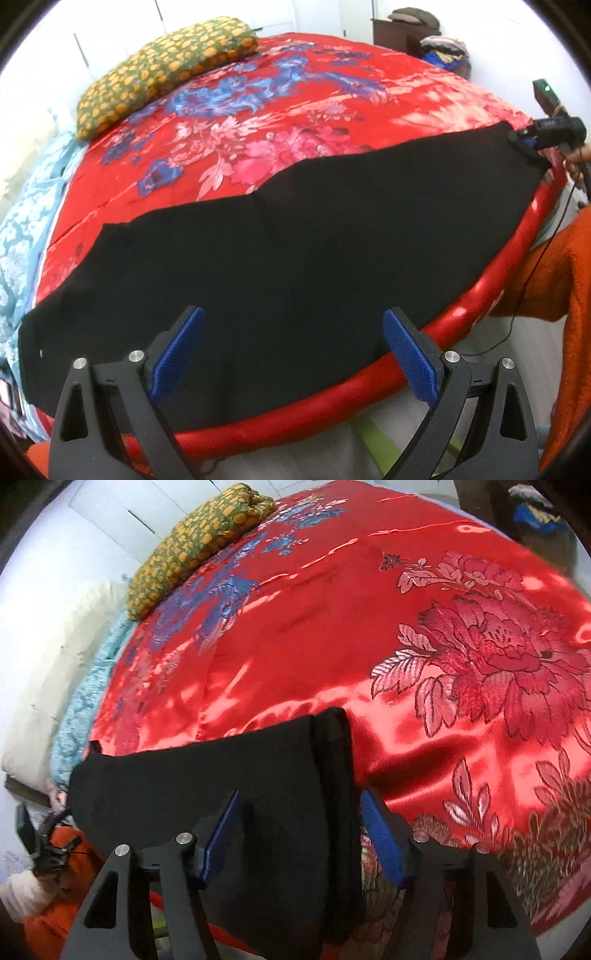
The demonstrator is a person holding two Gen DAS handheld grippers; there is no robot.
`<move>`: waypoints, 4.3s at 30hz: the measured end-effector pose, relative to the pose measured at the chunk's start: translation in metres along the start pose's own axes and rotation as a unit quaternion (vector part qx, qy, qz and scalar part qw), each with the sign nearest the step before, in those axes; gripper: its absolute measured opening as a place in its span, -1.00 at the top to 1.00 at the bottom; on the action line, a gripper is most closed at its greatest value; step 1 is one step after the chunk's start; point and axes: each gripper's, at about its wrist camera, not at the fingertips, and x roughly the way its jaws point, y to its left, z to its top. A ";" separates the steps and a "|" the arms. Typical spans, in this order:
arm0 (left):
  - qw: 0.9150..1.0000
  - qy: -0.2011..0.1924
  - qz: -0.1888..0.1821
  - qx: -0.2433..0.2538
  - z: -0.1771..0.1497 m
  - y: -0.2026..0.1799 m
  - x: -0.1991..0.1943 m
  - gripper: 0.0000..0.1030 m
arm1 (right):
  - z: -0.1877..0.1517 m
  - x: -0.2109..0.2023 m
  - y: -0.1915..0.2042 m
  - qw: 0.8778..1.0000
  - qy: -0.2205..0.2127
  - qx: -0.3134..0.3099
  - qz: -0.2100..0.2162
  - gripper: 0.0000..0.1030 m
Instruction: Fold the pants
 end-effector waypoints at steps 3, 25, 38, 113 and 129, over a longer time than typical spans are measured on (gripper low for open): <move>1.000 0.009 -0.001 -0.021 -0.001 0.005 0.006 -0.89 | -0.001 0.002 -0.010 0.999 0.012 0.012 0.049 -0.31; 0.987 0.001 -0.014 -0.158 -0.007 0.070 0.015 -0.89 | -0.032 -0.016 0.113 0.938 -0.046 0.107 0.326 0.73; 0.945 -0.012 0.006 -0.326 -0.044 0.178 0.010 -0.89 | -0.058 0.132 0.314 0.906 0.010 0.145 0.398 0.73; 0.986 0.007 0.058 -0.155 -0.015 0.107 0.037 -0.77 | -0.132 0.160 0.370 0.955 -0.032 -0.267 -0.127 -1.00; 0.977 0.043 0.021 -0.210 -0.031 0.125 0.063 -0.99 | -0.134 0.120 0.385 0.943 -0.104 -0.280 -0.144 -0.99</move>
